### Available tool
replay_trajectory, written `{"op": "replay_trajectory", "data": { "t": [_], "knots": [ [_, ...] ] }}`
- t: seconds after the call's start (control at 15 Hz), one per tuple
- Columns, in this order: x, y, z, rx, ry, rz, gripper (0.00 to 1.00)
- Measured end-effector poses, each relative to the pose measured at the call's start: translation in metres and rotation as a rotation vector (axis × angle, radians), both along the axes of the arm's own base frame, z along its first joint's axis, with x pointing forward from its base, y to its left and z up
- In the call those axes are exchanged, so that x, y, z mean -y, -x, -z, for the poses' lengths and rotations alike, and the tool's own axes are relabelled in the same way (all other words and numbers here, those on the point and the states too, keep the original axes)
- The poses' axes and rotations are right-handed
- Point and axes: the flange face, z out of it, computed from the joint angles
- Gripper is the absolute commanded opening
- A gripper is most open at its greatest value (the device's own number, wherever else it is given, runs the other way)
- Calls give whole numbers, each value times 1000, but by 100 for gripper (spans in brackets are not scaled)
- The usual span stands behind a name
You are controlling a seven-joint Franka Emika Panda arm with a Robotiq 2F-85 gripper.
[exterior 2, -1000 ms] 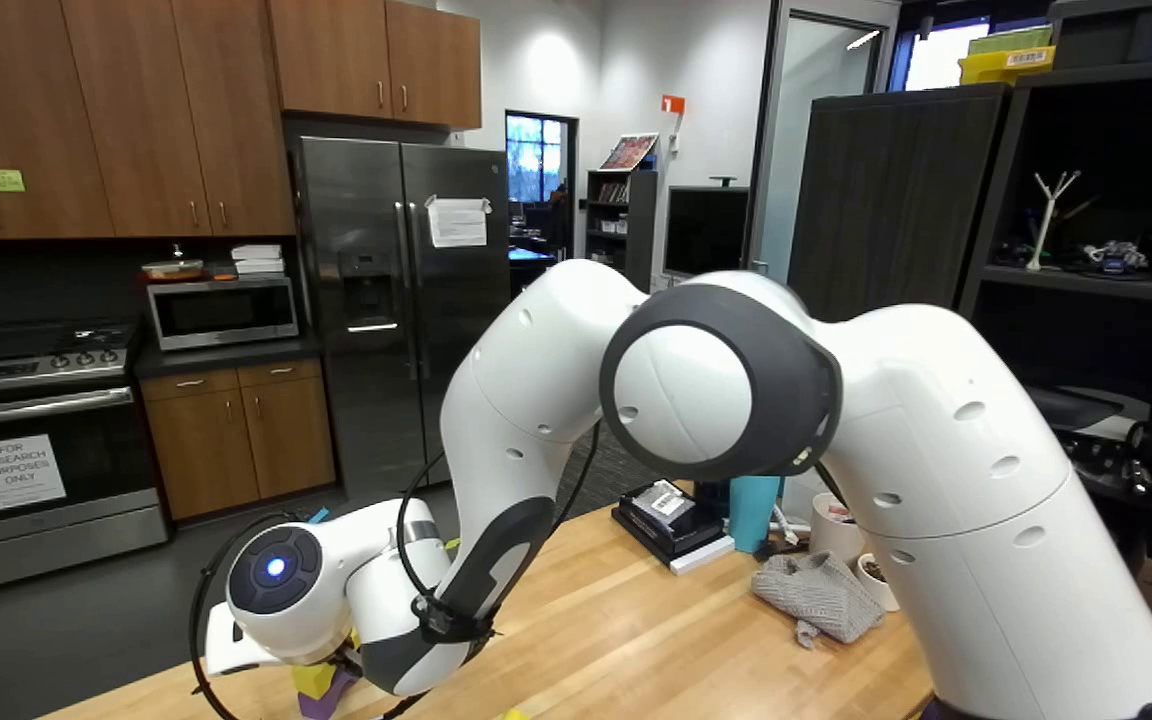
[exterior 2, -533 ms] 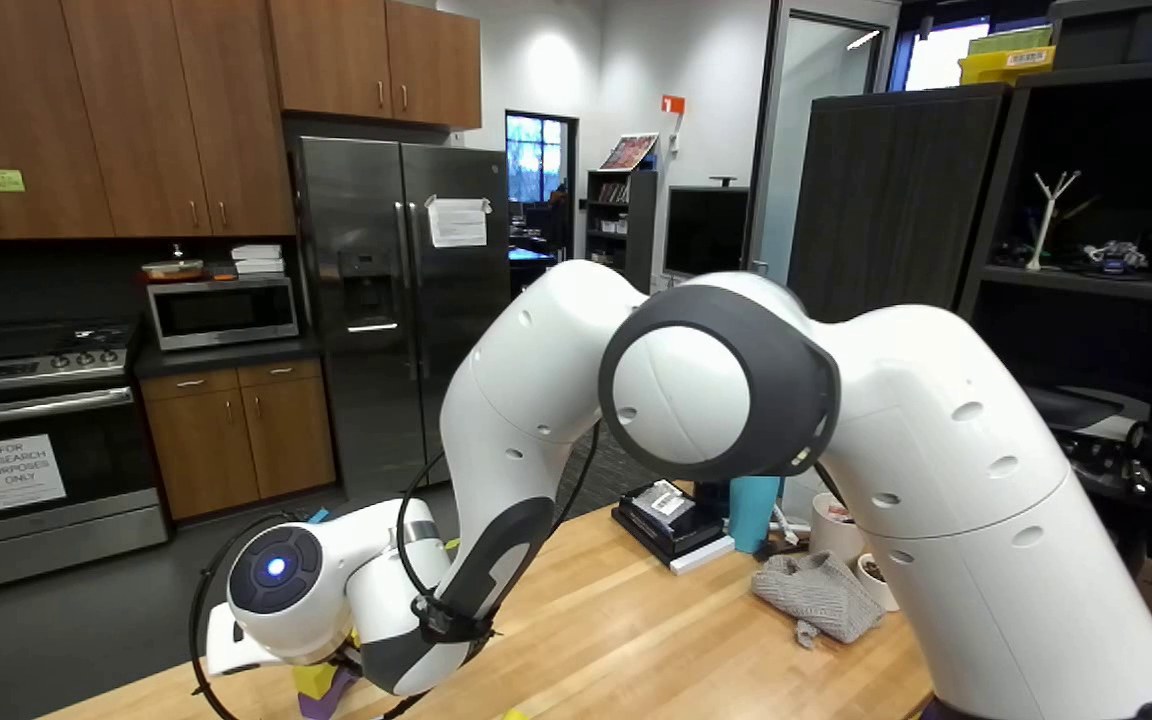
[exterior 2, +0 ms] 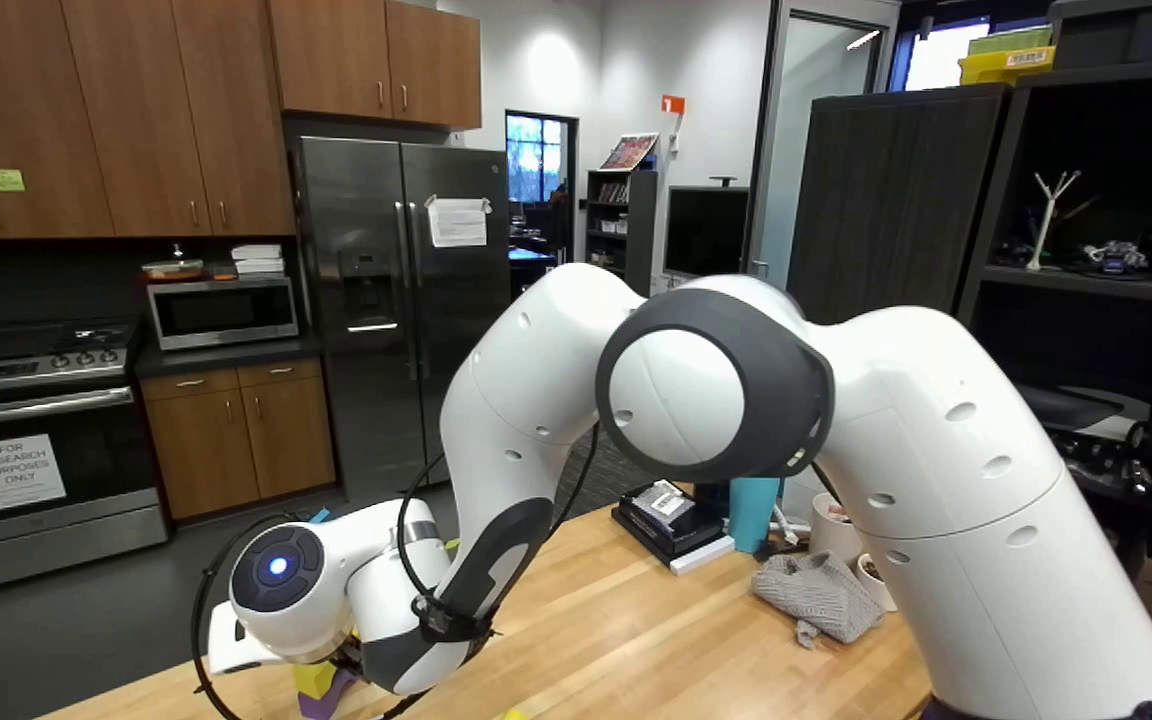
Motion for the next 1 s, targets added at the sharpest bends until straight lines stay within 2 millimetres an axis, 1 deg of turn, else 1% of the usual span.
{"op": "replay_trajectory", "data": {
  "t": [0.27, 0.4, 0.53, 0.67, 0.8, 1.0],
  "knots": [
    [-2, -1, -6, 12, -4, 2, 100],
    [-5, 0, -15, 28, -10, 7, 100],
    [-12, 3, -29, 55, -17, 8, 100],
    [-23, 11, -45, 90, -20, 0, 100],
    [-39, 22, -60, 126, -19, -15, 100],
    [-67, 42, -71, 162, -20, -38, 100]
  ]
}}
